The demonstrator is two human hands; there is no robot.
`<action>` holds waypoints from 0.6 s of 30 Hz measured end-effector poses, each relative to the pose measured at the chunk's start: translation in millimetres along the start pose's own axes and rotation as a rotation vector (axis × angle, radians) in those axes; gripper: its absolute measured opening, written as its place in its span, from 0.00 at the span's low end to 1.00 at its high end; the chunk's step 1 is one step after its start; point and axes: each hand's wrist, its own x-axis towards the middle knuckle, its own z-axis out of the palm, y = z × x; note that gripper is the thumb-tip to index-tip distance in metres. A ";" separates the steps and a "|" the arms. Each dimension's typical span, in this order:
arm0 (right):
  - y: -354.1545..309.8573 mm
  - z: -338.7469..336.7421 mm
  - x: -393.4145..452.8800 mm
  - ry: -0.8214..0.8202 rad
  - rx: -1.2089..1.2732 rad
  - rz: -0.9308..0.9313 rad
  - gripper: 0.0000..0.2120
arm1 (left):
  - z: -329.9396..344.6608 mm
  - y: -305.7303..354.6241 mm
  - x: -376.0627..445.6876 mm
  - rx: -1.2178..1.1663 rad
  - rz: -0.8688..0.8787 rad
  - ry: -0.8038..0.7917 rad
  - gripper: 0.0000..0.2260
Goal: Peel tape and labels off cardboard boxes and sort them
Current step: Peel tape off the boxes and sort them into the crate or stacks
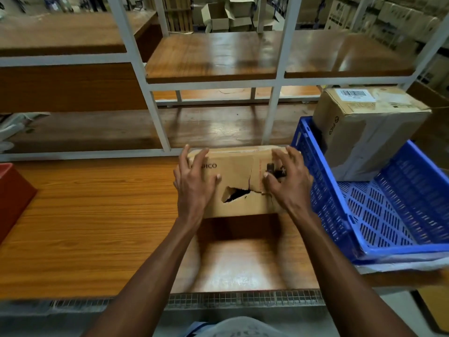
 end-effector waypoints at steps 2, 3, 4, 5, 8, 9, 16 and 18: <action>-11.5 -9.9 15.1 -0.026 -0.033 0.000 0.26 | -4.5 10.5 14.1 0.000 0.005 -0.011 0.26; -14.5 -12.5 21.1 -0.048 -0.061 0.006 0.24 | -4.7 12.1 19.2 0.016 0.018 -0.033 0.24; -15.8 -14.0 26.3 -0.069 -0.094 0.011 0.23 | -4.4 11.5 23.1 0.048 0.039 -0.065 0.22; -16.6 -14.8 30.4 -0.094 -0.125 0.013 0.23 | -3.1 9.3 26.8 0.086 0.062 -0.107 0.21; -17.8 -12.0 42.8 -0.214 -0.176 0.028 0.26 | 0.9 5.9 39.9 0.184 0.075 -0.248 0.26; -19.4 -9.5 47.4 -0.268 -0.201 0.043 0.27 | 2.7 6.5 45.8 0.227 0.064 -0.291 0.28; -29.8 12.3 70.4 -0.449 -0.359 0.059 0.23 | 21.4 21.2 83.5 0.448 0.014 -0.460 0.20; -32.6 11.5 73.6 -0.482 -0.394 0.061 0.22 | 26.7 29.0 78.7 0.538 0.094 -0.413 0.15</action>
